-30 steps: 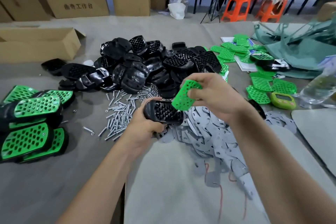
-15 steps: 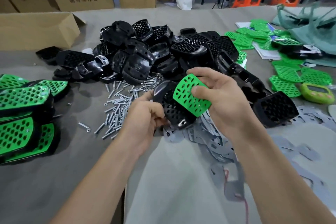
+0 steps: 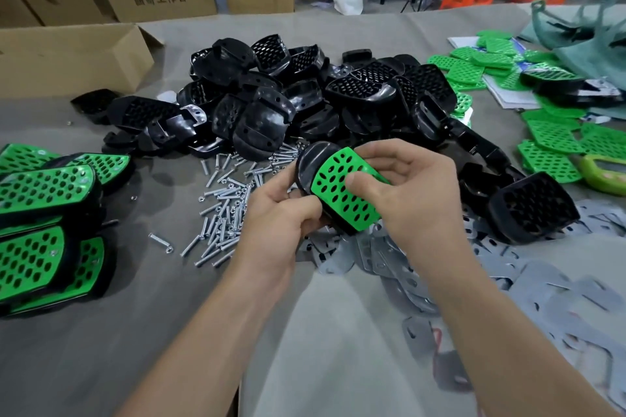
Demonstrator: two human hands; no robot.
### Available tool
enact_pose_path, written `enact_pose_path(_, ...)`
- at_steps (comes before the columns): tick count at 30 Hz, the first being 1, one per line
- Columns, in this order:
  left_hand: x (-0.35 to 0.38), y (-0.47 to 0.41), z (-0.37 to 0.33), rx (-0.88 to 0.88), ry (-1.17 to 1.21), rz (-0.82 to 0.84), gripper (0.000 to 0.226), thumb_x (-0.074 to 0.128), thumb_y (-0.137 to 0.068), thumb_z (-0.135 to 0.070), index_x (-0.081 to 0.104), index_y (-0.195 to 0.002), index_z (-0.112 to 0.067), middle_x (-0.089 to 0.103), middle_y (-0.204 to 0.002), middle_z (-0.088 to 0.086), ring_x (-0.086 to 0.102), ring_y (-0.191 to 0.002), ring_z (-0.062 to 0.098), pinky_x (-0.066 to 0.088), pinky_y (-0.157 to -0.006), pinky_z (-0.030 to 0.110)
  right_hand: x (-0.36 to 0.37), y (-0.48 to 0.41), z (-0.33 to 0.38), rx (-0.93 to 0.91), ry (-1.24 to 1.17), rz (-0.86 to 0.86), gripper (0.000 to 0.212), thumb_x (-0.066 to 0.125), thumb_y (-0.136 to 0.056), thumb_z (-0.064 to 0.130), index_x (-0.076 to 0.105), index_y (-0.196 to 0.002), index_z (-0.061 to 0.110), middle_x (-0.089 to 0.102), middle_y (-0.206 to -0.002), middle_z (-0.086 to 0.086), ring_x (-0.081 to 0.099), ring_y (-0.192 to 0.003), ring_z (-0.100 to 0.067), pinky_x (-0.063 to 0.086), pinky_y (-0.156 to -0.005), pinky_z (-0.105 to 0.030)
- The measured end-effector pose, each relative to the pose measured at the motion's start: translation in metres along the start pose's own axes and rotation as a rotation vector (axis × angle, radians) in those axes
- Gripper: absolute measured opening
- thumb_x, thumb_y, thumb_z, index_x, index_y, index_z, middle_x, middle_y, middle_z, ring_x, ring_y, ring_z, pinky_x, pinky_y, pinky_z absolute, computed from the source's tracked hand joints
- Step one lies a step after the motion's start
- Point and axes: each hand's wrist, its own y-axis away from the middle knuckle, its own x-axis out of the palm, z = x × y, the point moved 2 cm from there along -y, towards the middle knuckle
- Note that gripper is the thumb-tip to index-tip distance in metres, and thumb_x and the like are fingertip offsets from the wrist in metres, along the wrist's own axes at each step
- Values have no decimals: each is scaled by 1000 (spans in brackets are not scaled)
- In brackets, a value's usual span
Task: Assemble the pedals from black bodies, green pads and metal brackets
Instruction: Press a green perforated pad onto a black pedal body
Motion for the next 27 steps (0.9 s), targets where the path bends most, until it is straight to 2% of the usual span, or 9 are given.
enact_pose_path(4,1,2,-3,31,16,13,43,60,-74,0,79,-108,-18,77,-101,17,76,-90,32,62,-72,40,4,5,1,-56,111,-125,27,90,-72,13,78,-86,33,75,-81,19,71,-79,1,55,-68,-13)
enact_pose_path(7,2,3,-3,64,13,-43,30,67,-80,-6,81,-102,-20,78,-100,15,76,-88,30,62,-69,38,7,12,0,-66,135,-179,23,88,-71,20,80,-88,33,73,-79,23,69,-78,7,49,-65,-6)
enact_pose_path(10,3,4,-2,91,18,-62,31,70,-80,-4,81,-105,-18,77,-103,18,76,-93,34,62,-72,41,4,12,-1,-71,256,-216,24,90,-66,32,77,-84,42,71,-95,23,63,-95,9,45,-72,-2)
enact_pose_path(11,3,4,-3,96,21,-60,31,70,-80,-3,81,-105,-18,78,-103,17,76,-94,33,63,-73,42,2,9,-2,-52,233,-190,24,91,-66,31,77,-81,43,71,-98,23,64,-97,6,48,-74,-6)
enact_pose_path(13,3,5,-4,100,20,-51,31,69,-81,-1,81,-104,-18,78,-103,15,76,-93,32,63,-73,40,1,5,-6,13,95,-91,25,90,-68,22,76,-81,39,74,-91,21,70,-89,1,57,-68,-16)
enact_pose_path(15,2,5,-5,100,24,-35,32,69,-84,5,80,-106,-17,78,-103,16,76,-93,32,63,-73,40,3,2,-9,40,49,-17,25,89,-71,18,76,-86,34,76,-87,16,72,-85,-2,59,-68,-21)
enact_pose_path(20,-1,7,-8,71,95,23,39,70,-79,1,78,-114,-14,76,-111,20,75,-98,34,64,-76,47,4,0,-11,187,-71,219,33,79,-75,28,75,-107,27,79,-97,3,76,-89,-21,63,-75,-45)
enact_pose_path(24,-1,9,-6,56,41,37,40,67,-80,-1,75,-117,-11,75,-108,22,75,-97,39,63,-80,54,0,-1,-9,201,-150,208,28,84,-79,7,75,-104,17,79,-92,-5,77,-85,-27,62,-77,-48)
enact_pose_path(27,1,9,-6,73,-11,-1,29,69,-80,-10,80,-107,-17,76,-103,18,75,-93,34,63,-80,57,-2,0,-9,217,-187,197,30,83,-76,0,76,-102,13,79,-90,-8,77,-83,-28,62,-75,-45)
